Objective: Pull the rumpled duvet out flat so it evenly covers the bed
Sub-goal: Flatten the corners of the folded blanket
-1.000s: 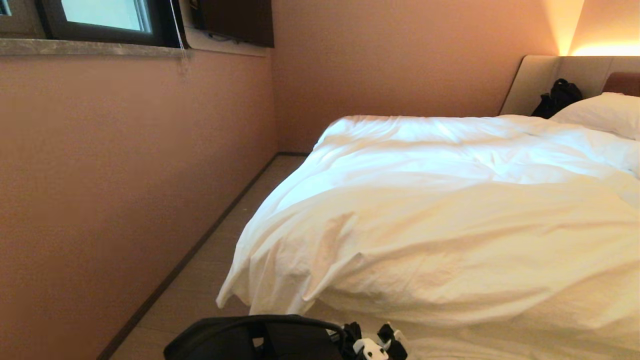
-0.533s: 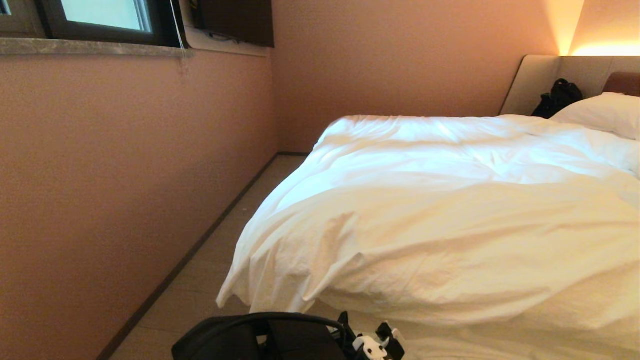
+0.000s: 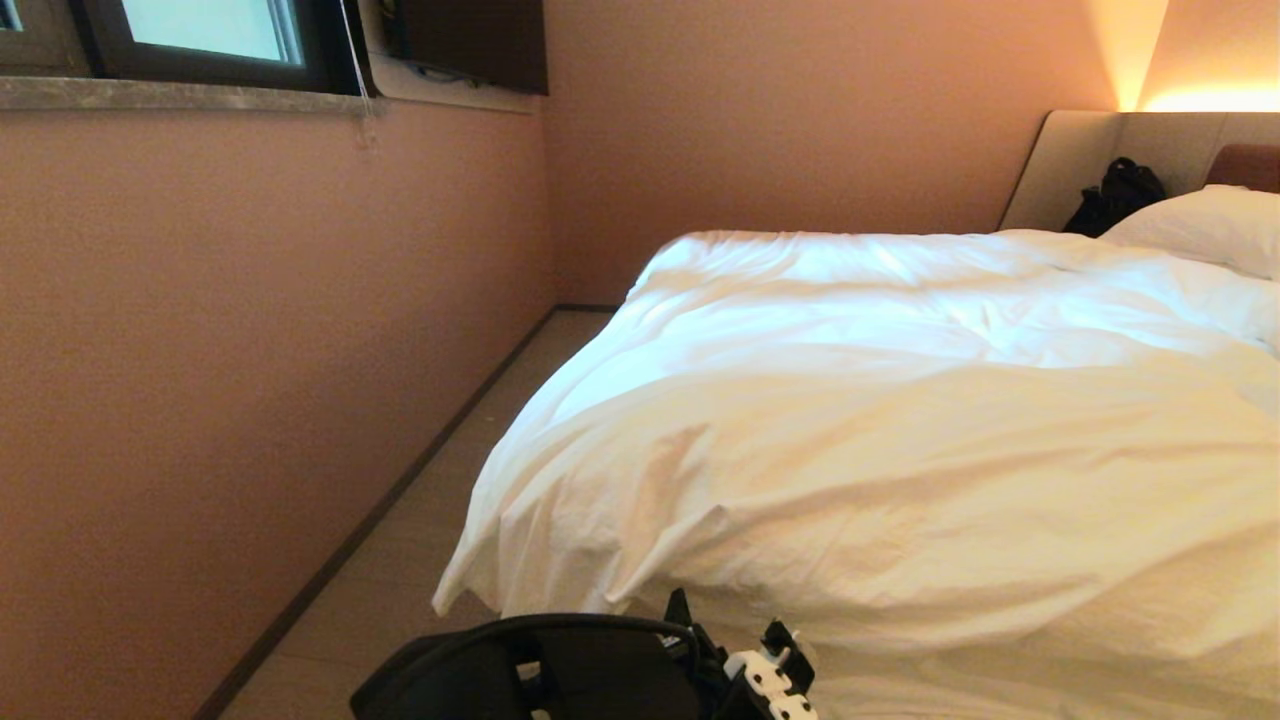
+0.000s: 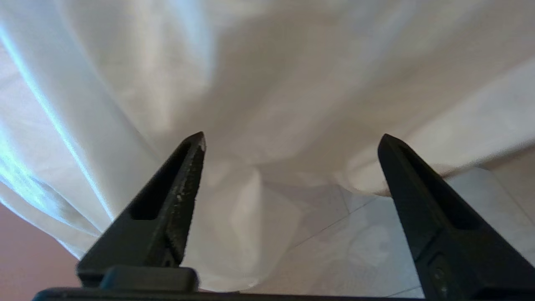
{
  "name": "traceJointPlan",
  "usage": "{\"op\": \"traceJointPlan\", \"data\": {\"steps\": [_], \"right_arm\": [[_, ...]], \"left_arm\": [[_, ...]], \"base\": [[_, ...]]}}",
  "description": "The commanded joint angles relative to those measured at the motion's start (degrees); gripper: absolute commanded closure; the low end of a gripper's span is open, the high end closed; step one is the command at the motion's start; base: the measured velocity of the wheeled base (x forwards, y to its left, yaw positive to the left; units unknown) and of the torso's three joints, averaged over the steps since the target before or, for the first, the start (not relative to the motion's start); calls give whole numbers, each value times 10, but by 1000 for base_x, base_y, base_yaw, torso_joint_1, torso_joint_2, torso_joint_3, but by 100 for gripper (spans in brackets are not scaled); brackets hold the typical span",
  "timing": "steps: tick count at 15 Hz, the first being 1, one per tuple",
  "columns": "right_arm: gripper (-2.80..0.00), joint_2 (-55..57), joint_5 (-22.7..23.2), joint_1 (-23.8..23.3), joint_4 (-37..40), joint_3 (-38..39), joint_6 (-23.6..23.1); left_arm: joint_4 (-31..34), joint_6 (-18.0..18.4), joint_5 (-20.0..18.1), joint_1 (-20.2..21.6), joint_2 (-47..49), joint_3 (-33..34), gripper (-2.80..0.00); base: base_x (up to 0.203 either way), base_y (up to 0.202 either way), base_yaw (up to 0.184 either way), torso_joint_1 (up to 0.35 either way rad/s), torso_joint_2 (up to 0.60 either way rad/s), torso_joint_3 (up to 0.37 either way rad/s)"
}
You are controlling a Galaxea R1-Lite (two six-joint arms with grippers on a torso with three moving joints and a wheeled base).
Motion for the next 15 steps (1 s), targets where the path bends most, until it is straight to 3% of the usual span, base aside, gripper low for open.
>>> {"op": "traceJointPlan", "data": {"steps": [1, 6, 15], "right_arm": [[0, 1, 0, 0, 0, 0, 0], [0, 1, 0, 0, 0, 0, 0], [0, 1, 1, 0, 0, 0, 0]], "left_arm": [[-2, 0, 3, 4, -16, 0, -280], [1, -6, 1, 29, -67, 34, -280], [41, -3, -4, 78, 12, -58, -280]], "base": [[0, 0, 0, 0, 0, 0], [0, 0, 0, 0, 0, 0], [0, 0, 0, 0, 0, 0]]}}
